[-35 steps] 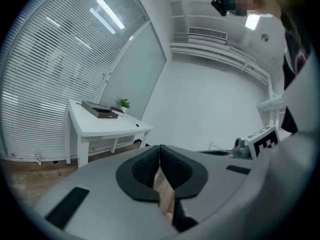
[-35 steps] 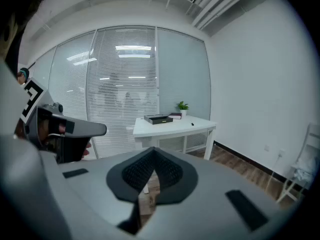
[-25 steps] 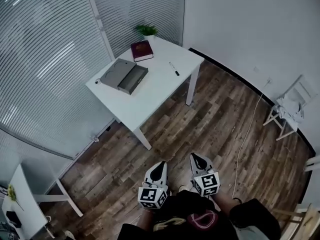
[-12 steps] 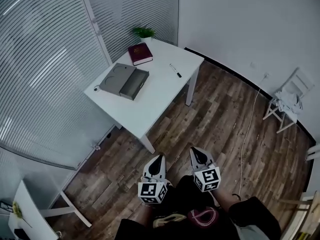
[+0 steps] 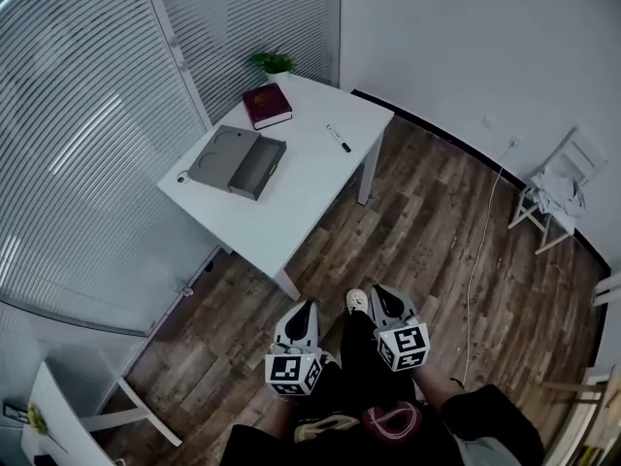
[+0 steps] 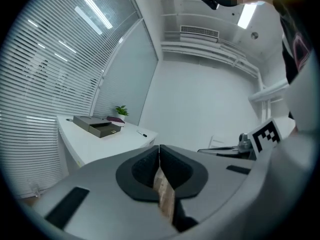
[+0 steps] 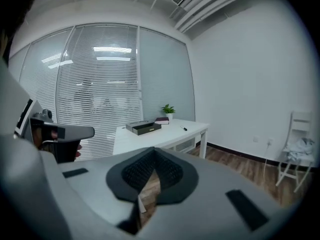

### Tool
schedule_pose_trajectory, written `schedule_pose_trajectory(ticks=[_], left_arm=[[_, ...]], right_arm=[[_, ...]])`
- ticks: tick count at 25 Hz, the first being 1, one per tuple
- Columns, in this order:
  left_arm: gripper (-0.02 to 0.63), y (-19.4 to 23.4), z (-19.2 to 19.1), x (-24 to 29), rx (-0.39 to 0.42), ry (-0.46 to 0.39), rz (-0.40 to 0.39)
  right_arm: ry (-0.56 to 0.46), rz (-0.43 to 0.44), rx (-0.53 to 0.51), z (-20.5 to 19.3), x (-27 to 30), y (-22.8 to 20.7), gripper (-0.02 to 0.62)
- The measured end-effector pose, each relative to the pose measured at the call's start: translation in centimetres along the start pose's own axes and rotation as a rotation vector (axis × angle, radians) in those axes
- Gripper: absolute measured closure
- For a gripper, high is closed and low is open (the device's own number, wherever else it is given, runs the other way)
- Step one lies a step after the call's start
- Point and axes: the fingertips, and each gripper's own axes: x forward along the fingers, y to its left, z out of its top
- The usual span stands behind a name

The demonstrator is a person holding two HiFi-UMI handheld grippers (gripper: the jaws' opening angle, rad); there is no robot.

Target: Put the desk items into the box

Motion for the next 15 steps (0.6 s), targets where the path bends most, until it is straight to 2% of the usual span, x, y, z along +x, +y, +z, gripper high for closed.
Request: schedule_pose_trajectory(ticks=[15], left_arm=[[0.586,3.8,1.5,8.0,-0.031,0.009,0.138]], right_arm=[[0.070,0.121,-0.045,2.1,10.4,-4.4,0.584]])
